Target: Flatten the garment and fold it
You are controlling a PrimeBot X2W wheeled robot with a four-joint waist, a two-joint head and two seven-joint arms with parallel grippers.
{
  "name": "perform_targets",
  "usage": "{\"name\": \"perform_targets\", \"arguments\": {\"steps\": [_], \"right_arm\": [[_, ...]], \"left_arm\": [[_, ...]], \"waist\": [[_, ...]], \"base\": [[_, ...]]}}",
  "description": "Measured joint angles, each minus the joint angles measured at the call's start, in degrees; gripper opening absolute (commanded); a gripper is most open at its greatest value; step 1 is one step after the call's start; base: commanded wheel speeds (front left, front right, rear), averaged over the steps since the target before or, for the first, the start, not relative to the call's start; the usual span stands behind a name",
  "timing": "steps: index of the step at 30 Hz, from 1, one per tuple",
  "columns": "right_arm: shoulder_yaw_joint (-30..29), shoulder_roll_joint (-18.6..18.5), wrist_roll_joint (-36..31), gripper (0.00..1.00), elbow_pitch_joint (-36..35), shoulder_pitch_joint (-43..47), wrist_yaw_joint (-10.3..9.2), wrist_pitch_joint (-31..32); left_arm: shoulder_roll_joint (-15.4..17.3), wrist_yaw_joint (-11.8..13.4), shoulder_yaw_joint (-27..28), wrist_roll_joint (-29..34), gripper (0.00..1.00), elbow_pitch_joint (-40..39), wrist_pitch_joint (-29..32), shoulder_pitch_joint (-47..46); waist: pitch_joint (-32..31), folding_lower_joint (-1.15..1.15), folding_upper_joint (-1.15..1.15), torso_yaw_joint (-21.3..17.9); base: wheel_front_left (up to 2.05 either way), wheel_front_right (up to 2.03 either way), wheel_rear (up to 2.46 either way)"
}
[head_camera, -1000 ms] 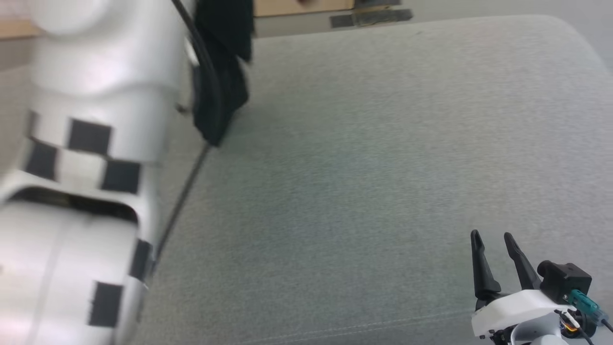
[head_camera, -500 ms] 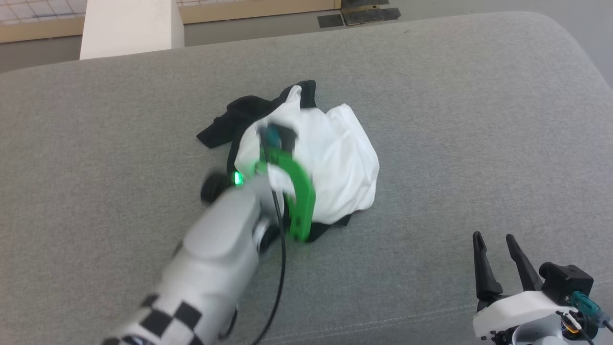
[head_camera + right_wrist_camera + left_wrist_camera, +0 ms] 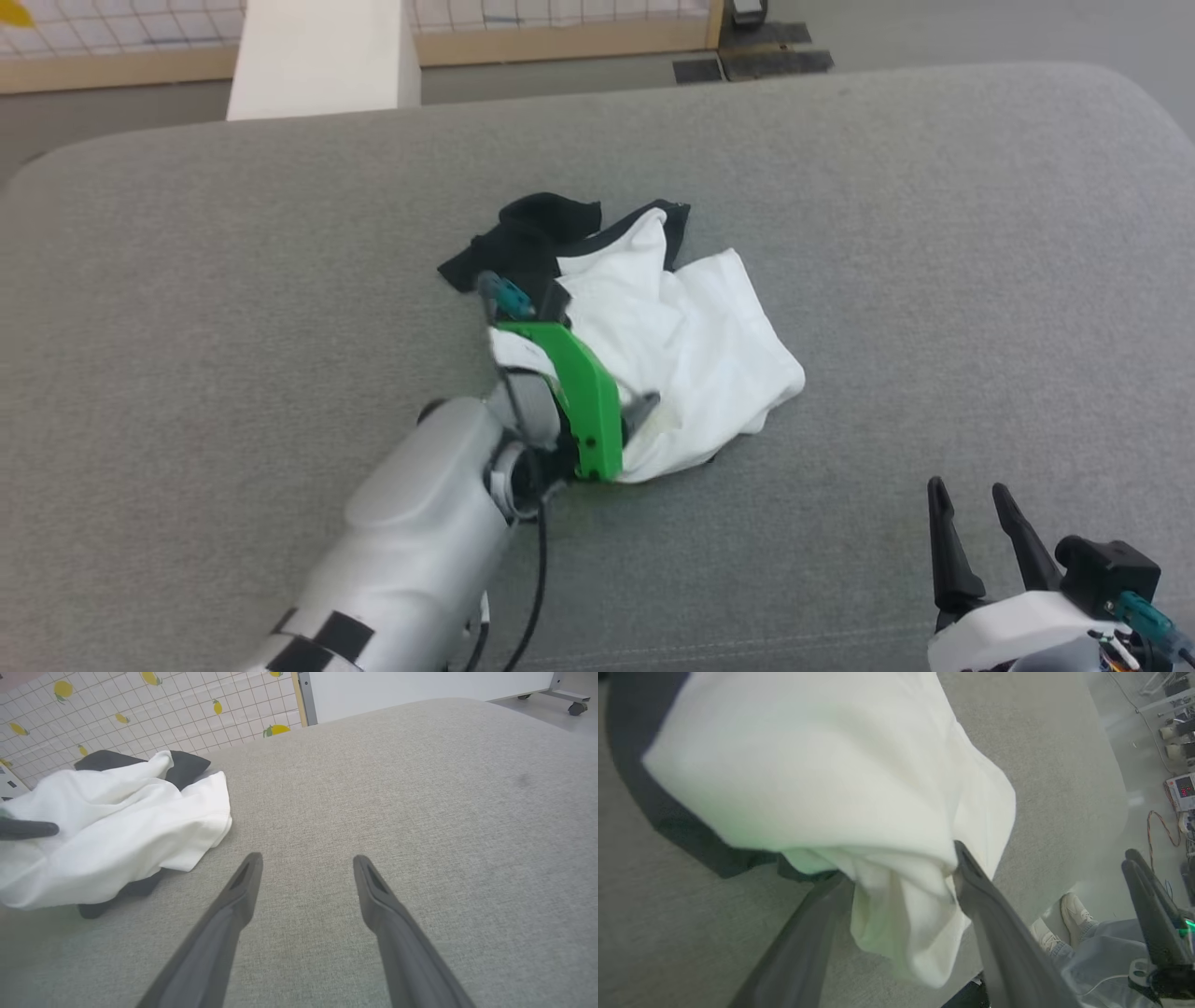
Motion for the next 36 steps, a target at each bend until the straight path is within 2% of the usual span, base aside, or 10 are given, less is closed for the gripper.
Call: {"name": "perform_targets", "arguments": {"steps": [6, 9, 13, 19, 23, 26, 30, 33, 36], "right_arm": [[-1.2, 0.0, 0.0, 1.0, -0.4, 1.1, 0.0, 0.0], [-2.1, 0.0, 0.0, 1.0, -1.0, 1.2, 0.0, 0.0], [-2.8, 0.0, -0.2, 1.0, -1.6, 1.2, 0.0, 0.0], [-3.3, 0.0, -0.5, 1.0, -2.1, 1.1, 0.0, 0.0], [-3.4, 0.0, -0.8, 1.0, -2.6, 1.0, 0.0, 0.1], [-3.4, 0.0, -0.9, 1.0, -3.0, 0.8, 0.0, 0.6], [-4.4, 0.1, -1.4, 1.0, -3.3, 0.0, 0.0, 2.9], [-5.4, 0.0, -1.2, 1.0, -3.6, -2.1, 0.0, 6.0], [-5.5, 0.0, -1.8, 1.0, -3.8, -6.7, 0.0, 11.9]], "left_arm": [[3.0, 1.0, 8.8, -6.2, 1.0, -8.8, -3.9, 0.0], [5.7, 2.4, 13.1, -7.1, 1.0, -13.5, -8.3, 0.5], [10.0, 4.6, 18.6, -6.2, 1.0, -19.8, -18.1, 4.1], [16.7, 7.9, 22.2, 2.7, 1.0, -26.5, -34.8, 14.4], [19.8, 9.6, 20.7, 11.7, 1.0, -30.2, -39.3, 21.1], [19.7, 11.1, 20.9, 15.7, 1.0, -33.1, -40.0, 25.9], [17.1, 11.7, 23.0, 19.4, 1.0, -36.6, -40.0, 31.1], [14.7, 11.9, 24.7, 21.8, 1.0, -38.8, -40.1, 32.7], [12.8, 11.8, 25.9, 23.1, 1.0, -40.0, -40.2, 33.4]], "waist": [[-2.3, 0.0, 0.0, 2.3], [-3.3, 0.0, 0.0, 3.6], [-4.5, 0.0, 0.0, 5.1], [-5.5, 0.0, 0.0, 6.4], [-5.6, 0.0, 0.0, 6.6], [-4.9, 0.0, 0.0, 6.5], [-3.8, 0.0, 0.0, 6.6], [-2.7, 0.0, 0.0, 6.8], [-1.3, 0.0, 0.0, 7.2]], "base": [[0.0, 0.0, 0.0], [0.0, 0.0, 0.0], [0.0, 0.0, 0.0], [0.0, 0.0, 0.0], [0.0, 0.0, 0.0], [0.0, 0.0, 0.0], [0.0, 0.0, 0.0], [0.0, 0.0, 0.0], [0.0, 0.0, 0.0]]}}
